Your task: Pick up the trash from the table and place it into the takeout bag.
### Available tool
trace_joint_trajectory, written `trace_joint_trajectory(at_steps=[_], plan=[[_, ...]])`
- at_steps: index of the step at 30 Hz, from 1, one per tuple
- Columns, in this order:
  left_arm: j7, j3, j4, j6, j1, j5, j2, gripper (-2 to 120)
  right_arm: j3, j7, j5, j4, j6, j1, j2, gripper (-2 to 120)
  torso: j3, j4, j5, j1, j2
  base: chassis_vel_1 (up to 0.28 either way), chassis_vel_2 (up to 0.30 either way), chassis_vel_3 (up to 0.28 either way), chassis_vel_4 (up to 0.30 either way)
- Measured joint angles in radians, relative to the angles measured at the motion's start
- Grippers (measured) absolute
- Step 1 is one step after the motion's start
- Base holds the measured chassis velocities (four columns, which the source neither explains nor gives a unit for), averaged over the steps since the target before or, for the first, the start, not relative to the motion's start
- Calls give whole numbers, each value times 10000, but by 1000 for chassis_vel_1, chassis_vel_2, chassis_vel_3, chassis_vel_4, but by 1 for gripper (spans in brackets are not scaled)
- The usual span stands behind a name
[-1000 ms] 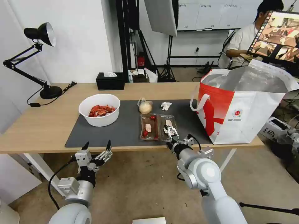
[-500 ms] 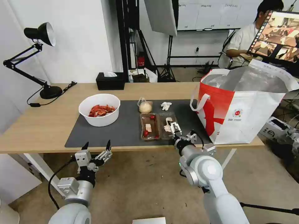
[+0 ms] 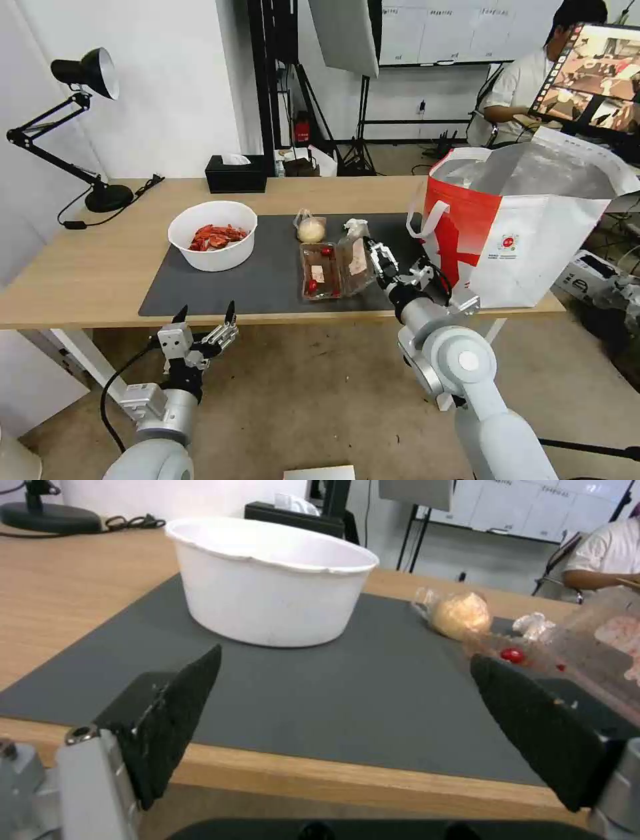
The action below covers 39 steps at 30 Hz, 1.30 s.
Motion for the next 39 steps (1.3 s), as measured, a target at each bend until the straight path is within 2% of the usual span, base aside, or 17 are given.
trace_joint_trajectory(at_steps=[5, 11, 15, 25, 30, 32, 33, 36, 37, 39], plan=[[-4, -19, -93, -19, 105, 6, -13, 100, -436, -58, 251, -356, -332, 340, 269, 100, 0, 0, 0, -1, 0, 0, 0, 0, 0], [-11, -111, -201, -54, 299, -31, -75, 100, -1114, 768, 598, -1774, -807, 1246, 1100, 100, 1, 3, -2, 1, 1, 0, 0, 0, 0], [-16, -171, -213, -117, 400, -57, -79, 100, -1286, 854, 619, -2072, -849, 1423, 1283, 100, 0, 3, -3, 0, 1, 0, 0, 0, 0], [-15, -172, -268, -146, 399, -61, -107, 100, -1265, 779, 636, -1853, -829, 1318, 1086, 100, 0, 0, -1, 0, 0, 0, 0, 0, 0], [-18, -169, -313, -146, 390, -67, -103, 100, -1113, -30, 98, -1487, -738, 1330, 747, 100, 0, 1, 0, 0, 0, 0, 0, 0, 0], [-20, -193, -343, -145, 393, -109, -66, 100, -1135, -966, -1594, -1391, -698, 1558, 268, 100, -1, 1, 0, 0, 1, 0, 0, 0, 0], [-20, -193, -343, -145, 393, -109, -66, 100, -1135, -966, -1594, -1391, -698, 1558, 268, 100, -1, 1, 0, 0, 1, 0, 0, 0, 0], [-24, -222, -371, -150, 363, -159, -34, 100, -1500, -3358, -5644, -1983, -602, 2251, -833, 100, 0, 0, 0, 0, 2, 0, 0, 0, 0], [-24, -222, -371, -150, 363, -159, -34, 100, -1500, -3358, -5644, -1983, -602, 2251, -833, 100, 0, 0, 0, 0, 2, 0, 0, 0, 0], [-23, -220, -373, -150, 325, -178, -40, 100, -1872, -4617, -6994, -2523, -598, 2869, -1502, 100, 1, -1, 3, 0, 1, 0, 0, 0, 0]])
